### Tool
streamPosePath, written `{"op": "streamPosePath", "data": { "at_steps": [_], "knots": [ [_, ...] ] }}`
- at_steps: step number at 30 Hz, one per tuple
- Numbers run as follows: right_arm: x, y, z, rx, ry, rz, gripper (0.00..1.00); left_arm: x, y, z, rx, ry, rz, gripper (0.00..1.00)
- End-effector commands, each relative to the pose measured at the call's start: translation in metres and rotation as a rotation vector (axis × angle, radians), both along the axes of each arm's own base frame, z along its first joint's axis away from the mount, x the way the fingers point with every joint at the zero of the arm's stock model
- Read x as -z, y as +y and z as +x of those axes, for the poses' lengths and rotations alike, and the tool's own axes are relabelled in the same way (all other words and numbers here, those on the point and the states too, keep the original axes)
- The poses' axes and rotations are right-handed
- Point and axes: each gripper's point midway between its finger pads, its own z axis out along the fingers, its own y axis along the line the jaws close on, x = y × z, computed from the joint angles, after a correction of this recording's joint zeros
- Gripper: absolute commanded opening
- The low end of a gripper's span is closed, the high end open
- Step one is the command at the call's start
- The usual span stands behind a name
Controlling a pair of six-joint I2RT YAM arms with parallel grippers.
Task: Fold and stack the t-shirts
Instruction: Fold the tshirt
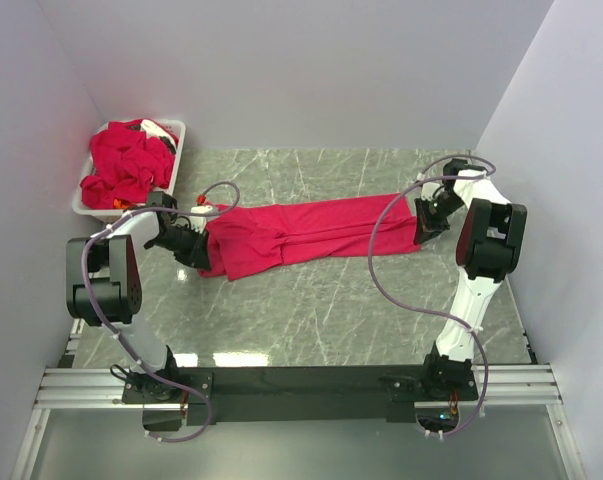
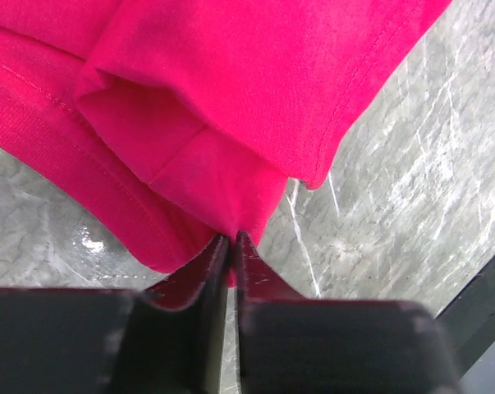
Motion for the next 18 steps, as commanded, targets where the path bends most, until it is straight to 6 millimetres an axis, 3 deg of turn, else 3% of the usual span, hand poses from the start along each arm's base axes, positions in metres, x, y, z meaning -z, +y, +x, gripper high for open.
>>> {"op": "streamPosePath", "data": {
  "at_steps": [1,2,9,13,18],
  "knots": [
    [-0.011,-0.007,0.009,0.007,-0.033,-0.02,0.0,-0.01,-0.002,0.006,0.011,-0.024,-0.017,0.1],
    [-0.012,-0.007,0.007,0.004,-0.028,-0.021,0.0,-0.011,-0.001,0.005,0.008,-0.021,-0.012,0.01],
    [-0.025,-0.029,-0.004,-0.052,-0.071,-0.125,0.0,-0.016,0.016,-0.004,-0.016,-0.019,0.013,0.01],
    [-0.017,-0.042,-0.008,-0.078,-0.082,-0.186,0.0,-0.012,0.03,-0.005,-0.038,-0.026,0.046,0.01],
    [-0.001,-0.038,-0.016,-0.089,-0.042,-0.183,0.0,-0.002,0.033,-0.008,-0.047,0.003,0.063,0.01]
  ]
}}
